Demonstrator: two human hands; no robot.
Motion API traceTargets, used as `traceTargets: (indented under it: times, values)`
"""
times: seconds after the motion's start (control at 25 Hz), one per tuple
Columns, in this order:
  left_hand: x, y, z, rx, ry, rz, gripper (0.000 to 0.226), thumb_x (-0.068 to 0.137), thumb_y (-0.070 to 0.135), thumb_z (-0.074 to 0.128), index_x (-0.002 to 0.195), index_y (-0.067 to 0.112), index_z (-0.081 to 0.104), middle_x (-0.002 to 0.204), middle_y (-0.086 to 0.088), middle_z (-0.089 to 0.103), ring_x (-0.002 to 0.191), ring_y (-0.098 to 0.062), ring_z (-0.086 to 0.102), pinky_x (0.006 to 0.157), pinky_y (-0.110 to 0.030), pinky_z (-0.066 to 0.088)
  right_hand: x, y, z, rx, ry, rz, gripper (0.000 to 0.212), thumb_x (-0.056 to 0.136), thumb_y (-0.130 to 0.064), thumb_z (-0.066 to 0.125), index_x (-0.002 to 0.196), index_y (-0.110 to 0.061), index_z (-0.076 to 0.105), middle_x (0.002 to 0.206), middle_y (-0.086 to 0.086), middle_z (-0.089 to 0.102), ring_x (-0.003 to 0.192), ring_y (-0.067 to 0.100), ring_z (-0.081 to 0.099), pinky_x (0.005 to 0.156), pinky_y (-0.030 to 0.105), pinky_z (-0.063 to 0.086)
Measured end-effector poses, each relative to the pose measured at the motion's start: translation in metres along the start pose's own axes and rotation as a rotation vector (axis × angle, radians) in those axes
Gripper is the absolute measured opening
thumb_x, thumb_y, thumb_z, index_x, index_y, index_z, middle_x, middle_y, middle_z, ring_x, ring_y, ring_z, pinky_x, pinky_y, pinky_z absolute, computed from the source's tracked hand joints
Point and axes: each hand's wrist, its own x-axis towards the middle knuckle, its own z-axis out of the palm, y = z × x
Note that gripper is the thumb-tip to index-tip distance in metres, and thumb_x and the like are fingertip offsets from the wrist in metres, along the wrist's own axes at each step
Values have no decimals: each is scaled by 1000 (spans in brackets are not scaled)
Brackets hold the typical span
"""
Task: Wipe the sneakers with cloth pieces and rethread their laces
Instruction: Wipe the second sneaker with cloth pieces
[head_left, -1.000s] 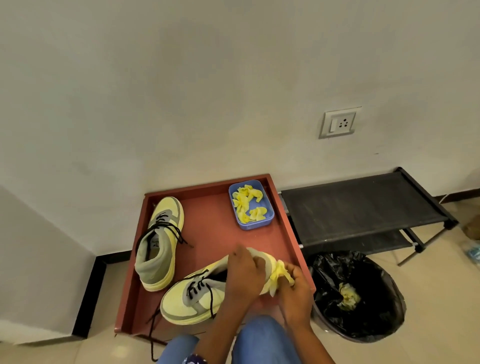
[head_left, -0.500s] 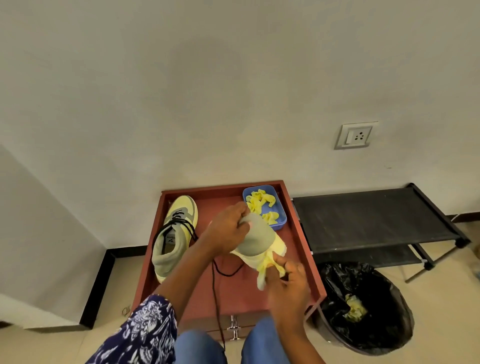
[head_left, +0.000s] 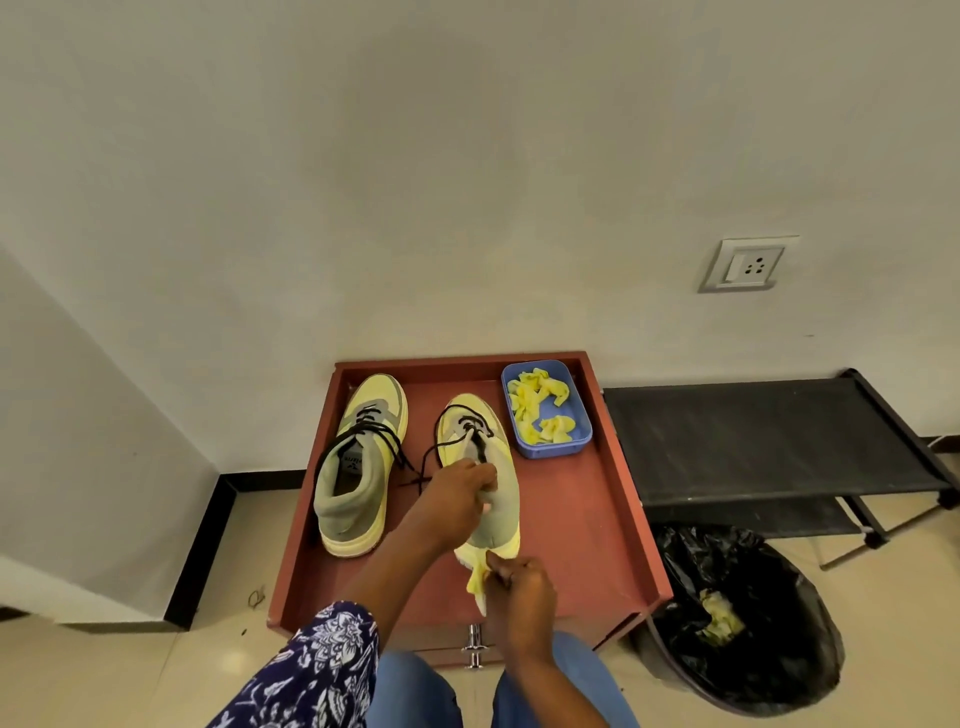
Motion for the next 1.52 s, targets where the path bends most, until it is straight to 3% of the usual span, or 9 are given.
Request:
traceTargets:
  times: [0.36,0.52,0.6,0.72,0.88,1.0,1.12,1.32,1.52]
  values:
    - [8,-12,16,-266,-77,-143,27,77,4,69,103,-1,66,105,-16,67,94,-21,60,65,-13,35,3,27,-2,-508,-126,-419,26,87,-2,51,108,-11,65,103,-3,54,102,23,57,66,5,36]
    - [16,-15,8,-222,-182,-116,28,79,8,69,105,-1,67,110,-12,67,102,-17,60,75,-13,38,8,15,10,-1024,-293,-749,28,40,-25,83,66,-20,71,77,-3,66,67,17,65,43,18,47]
    - [20,-14,9,-186,-206,-111,27,81,9,67,107,0,66,113,-10,66,108,-19,59,80,-16,37,16,-2,13,-1265,-402,-898,20,53,-30,79,68,-19,73,81,2,70,83,23,64,61,25,54]
    - [23,-14,13,-125,-226,-94,25,85,9,63,108,1,64,116,-10,64,109,-21,57,84,-19,38,36,-17,24,-1564,-504,-1085,32,93,-14,47,121,-4,57,135,19,48,131,40,32,102,47,37]
    - [26,-14,19,-28,-249,-50,20,87,8,59,104,-1,63,114,-11,64,107,-24,56,77,-19,34,50,-13,38,-1767,-495,-1119,42,101,-11,25,141,1,26,151,19,22,141,33,16,114,44,17]
    - [26,-16,18,50,-264,-11,16,89,6,54,100,-3,61,110,-15,63,103,-28,56,75,-27,36,42,6,29,-1735,-451,-1044,39,96,-16,36,131,-1,46,141,21,40,133,36,32,105,46,33]
    - [23,-17,18,111,-260,29,16,89,8,53,96,-4,60,106,-18,63,98,-32,55,76,-32,34,43,23,15,-1659,-490,-940,32,71,-43,65,93,-21,74,103,4,69,93,24,61,76,30,53]
    - [19,-18,19,105,-232,33,15,87,8,55,94,-5,60,104,-19,63,97,-32,55,76,-35,36,58,51,-13,-1243,-336,-927,35,40,-39,86,68,-21,73,84,-3,70,73,19,60,53,21,51]
    - [17,-20,23,91,-182,22,13,87,9,54,88,-2,60,98,-19,64,93,-34,56,70,-35,37,82,50,-45,-453,1,-195,25,86,-12,57,108,-10,68,111,8,64,102,25,59,82,24,42]
